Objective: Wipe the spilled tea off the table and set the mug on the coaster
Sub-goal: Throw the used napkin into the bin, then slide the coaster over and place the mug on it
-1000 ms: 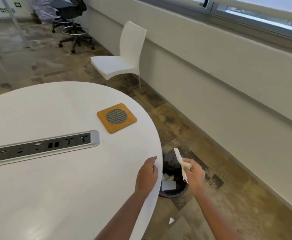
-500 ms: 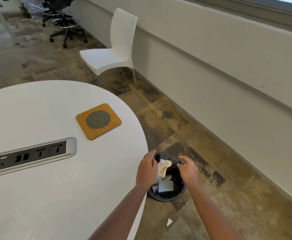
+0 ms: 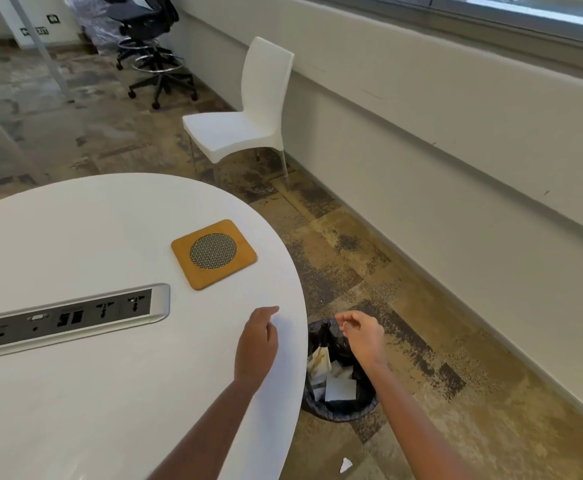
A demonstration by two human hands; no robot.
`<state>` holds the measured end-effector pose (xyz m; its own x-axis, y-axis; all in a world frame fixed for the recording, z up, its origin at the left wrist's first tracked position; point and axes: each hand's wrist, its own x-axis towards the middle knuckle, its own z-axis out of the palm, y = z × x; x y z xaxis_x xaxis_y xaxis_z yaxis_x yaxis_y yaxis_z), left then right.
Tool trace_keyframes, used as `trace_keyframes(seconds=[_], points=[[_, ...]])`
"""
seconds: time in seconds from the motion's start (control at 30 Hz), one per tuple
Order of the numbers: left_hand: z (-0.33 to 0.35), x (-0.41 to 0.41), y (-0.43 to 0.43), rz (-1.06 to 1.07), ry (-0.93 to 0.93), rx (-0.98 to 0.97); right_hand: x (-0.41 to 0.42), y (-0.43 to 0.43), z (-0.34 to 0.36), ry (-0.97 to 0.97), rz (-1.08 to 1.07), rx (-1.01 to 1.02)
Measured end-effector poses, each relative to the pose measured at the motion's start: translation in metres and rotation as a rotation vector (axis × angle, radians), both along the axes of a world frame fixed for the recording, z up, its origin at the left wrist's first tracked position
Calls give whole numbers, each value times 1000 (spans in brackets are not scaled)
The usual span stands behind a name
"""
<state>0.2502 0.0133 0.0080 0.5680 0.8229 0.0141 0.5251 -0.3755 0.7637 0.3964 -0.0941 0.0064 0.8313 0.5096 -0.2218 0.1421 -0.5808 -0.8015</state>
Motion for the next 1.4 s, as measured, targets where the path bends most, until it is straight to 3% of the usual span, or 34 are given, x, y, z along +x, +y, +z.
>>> trace_keyframes(seconds=[0.23,0.4,0.57,0.8,0.93,1.1,1.4], points=[[17,-27,52,195,-40,32,-13,76,31,-96,191,52],[22,-30,90,344,39,-102,-22,129,32,-59,390,-18],[23,-29,124,391,46,-260,-23,177,29,-17,442,-93],[20,-24,159,538,-69,-516,-22,219,23,2,445,-189],[18,-17,170,705,-280,-760,-21,226,18,-50,408,-213],[19,-26,172,717,-304,-854,-23,208,15,-44,289,-178],[14,-57,141,661,-248,-865,-48,137,24,364,148,47]])
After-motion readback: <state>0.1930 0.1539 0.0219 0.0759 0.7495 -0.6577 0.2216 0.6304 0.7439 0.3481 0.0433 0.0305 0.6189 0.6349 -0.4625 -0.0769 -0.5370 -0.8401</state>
